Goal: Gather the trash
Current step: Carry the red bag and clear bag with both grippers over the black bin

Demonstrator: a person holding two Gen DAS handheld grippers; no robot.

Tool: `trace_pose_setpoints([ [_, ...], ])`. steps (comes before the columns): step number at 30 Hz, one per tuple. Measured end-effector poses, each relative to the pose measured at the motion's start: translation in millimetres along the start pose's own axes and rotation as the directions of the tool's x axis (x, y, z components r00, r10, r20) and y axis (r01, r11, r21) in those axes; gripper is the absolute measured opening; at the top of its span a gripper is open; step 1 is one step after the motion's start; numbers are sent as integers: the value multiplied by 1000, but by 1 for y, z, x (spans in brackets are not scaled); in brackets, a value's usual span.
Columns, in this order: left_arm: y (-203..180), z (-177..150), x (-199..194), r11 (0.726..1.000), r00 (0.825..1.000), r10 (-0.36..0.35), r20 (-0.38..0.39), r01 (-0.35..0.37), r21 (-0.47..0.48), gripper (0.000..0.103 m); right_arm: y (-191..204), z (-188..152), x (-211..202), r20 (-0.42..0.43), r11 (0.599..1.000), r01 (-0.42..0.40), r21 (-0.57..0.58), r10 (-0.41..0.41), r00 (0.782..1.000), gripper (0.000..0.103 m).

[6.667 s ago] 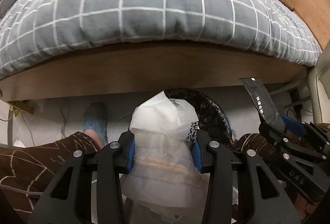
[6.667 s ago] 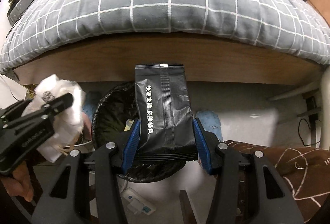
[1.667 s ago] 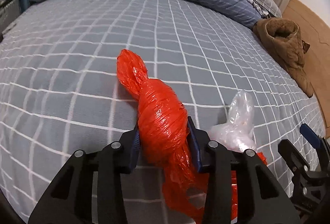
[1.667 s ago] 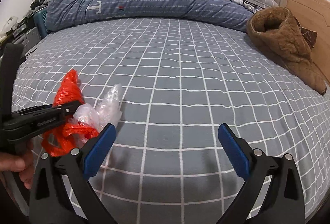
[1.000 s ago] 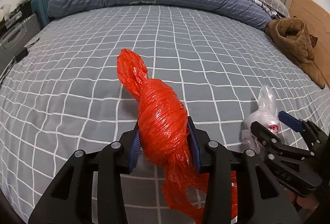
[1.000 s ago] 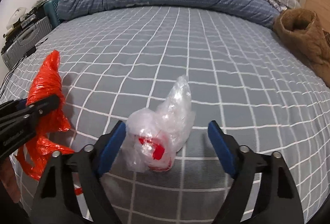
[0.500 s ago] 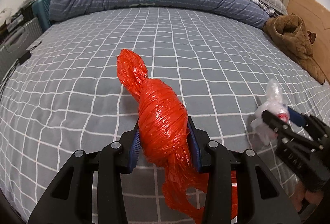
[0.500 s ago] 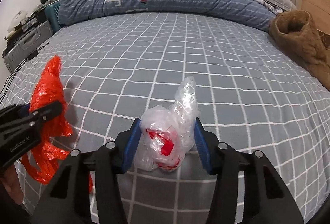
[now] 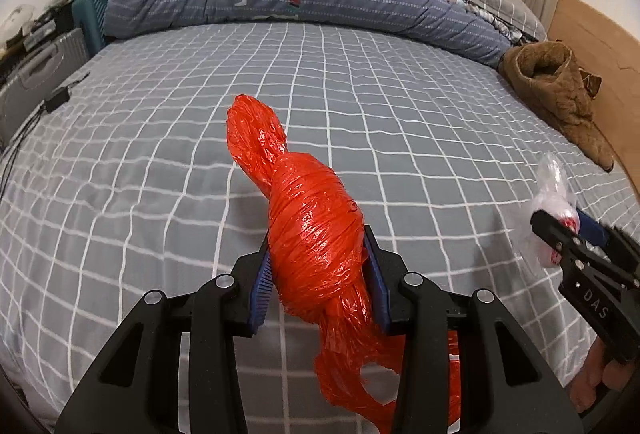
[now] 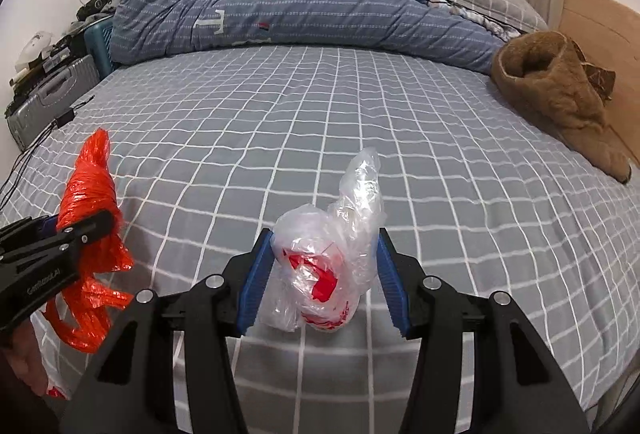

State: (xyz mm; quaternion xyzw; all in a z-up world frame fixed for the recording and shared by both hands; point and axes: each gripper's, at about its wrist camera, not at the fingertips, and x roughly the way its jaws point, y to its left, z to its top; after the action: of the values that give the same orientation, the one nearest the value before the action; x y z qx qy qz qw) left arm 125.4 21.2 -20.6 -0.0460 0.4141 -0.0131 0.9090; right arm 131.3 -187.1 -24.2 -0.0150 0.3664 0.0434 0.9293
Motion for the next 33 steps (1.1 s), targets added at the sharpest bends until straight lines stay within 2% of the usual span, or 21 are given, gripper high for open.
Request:
trace_pose_setpoints([
  [8,-11,-30,-32,1000,1000,-12,6,12,13,40,-17,-22,-39,3,1000,18,26,-18,1000,49],
  [21,-26,-68,-67,999,1000,-22,5,22,47,39,-9,-47,-84,28,999,37,4,-37,999,49],
  [33,-31,-88,-90,998,1000,-20,24,19,60,39,0,-66,-107,16,1000,0,-21,1,1000,49],
])
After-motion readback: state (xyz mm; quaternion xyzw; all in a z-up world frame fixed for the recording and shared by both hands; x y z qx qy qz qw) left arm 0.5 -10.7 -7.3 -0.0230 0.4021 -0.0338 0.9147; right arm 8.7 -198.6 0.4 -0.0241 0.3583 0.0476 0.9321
